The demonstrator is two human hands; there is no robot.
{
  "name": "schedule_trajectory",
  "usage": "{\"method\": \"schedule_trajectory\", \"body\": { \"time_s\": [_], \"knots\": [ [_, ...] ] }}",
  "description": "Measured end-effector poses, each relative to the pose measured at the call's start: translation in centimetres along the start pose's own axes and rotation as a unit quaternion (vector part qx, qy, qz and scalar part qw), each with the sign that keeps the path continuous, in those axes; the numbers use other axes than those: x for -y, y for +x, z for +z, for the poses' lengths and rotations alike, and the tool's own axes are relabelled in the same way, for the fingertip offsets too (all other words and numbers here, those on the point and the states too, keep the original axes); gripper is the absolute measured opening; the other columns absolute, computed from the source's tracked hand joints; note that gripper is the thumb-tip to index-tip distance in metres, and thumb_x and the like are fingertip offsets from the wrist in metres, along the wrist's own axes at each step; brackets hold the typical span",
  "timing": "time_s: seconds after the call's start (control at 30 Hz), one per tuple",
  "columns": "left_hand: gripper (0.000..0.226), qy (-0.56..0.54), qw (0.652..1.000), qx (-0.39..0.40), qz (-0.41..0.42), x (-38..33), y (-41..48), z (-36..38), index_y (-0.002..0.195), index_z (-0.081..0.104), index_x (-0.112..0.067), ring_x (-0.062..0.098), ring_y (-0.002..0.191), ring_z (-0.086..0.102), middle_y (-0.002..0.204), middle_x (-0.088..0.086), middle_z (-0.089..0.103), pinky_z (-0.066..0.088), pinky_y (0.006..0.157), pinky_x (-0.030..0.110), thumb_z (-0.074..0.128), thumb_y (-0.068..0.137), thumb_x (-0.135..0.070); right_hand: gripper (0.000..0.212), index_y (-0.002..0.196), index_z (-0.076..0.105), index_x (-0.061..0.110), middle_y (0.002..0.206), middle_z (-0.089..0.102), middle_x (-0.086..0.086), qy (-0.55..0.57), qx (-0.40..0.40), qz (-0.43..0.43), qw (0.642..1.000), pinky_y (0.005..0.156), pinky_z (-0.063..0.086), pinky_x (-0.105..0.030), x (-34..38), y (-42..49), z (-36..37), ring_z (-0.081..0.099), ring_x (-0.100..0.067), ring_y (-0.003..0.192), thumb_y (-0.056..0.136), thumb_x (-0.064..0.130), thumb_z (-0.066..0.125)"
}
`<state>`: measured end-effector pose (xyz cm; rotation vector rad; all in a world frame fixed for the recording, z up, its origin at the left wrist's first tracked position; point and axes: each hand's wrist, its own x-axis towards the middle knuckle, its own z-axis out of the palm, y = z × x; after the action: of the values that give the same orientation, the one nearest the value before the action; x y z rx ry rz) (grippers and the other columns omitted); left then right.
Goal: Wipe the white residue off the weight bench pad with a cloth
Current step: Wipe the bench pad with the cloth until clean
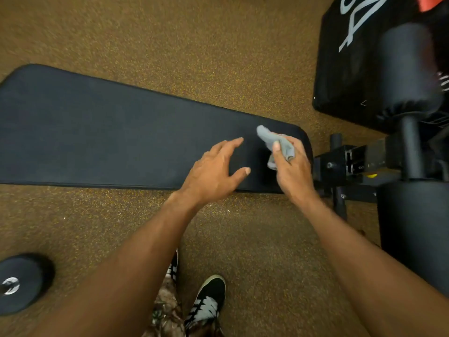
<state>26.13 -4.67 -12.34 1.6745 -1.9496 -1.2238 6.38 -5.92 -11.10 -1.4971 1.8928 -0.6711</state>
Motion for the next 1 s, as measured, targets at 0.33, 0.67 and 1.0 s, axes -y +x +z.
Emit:
{"method": "schedule_trajectory", "body": {
  "time_s": [0.33, 0.67, 1.0],
  "knots": [
    [0.016, -0.474, 0.874, 0.049, -0.094, -3.0, 0.6, -1.6, 0.1, 0.063, -0.011, 0.019, 0.087, 0.068, 0.096, 0.007, 0.071, 0.056, 0.076, 0.033, 0.067, 0.095, -0.027, 0.026, 0.118, 0.068, 0.007, 0.115, 0.074, -0.012, 0.419, 0.116, 0.187, 0.881, 0.092, 0.058, -0.042, 3.3, -2.5, -2.8, 0.07, -0.027, 0.109, 0.093, 0.014, 0.067],
    [0.038, -0.486, 0.861, 0.089, -0.124, -6.0, -0.7, -2.0, 0.133, 0.052, -0.008, 0.026, 0.112, 0.069, 0.126, 0.012, 0.067, 0.06, 0.083, 0.039, 0.054, 0.104, -0.031, 0.026, 0.127, 0.062, 0.025, 0.113, 0.073, 0.006, 0.306, 0.099, 0.221, 0.921, 0.084, 0.061, -0.037, 1.7, -4.4, -4.6, 0.071, -0.015, 0.104, 0.101, 0.026, 0.057],
    [0.017, -0.462, 0.873, 0.117, -0.101, -8.2, -0.6, -2.6, 0.118, 0.048, -0.005, 0.017, 0.08, 0.071, 0.091, 0.005, 0.072, 0.059, 0.067, 0.03, 0.054, 0.104, -0.01, 0.101, 0.151, 0.029, 0.038, 0.146, 0.049, 0.008, 0.131, 0.119, 0.009, 0.984, 0.101, 0.049, -0.031, 4.9, -6.8, -2.6, 0.054, -0.009, 0.127, 0.068, 0.052, 0.085]
  ]
}}
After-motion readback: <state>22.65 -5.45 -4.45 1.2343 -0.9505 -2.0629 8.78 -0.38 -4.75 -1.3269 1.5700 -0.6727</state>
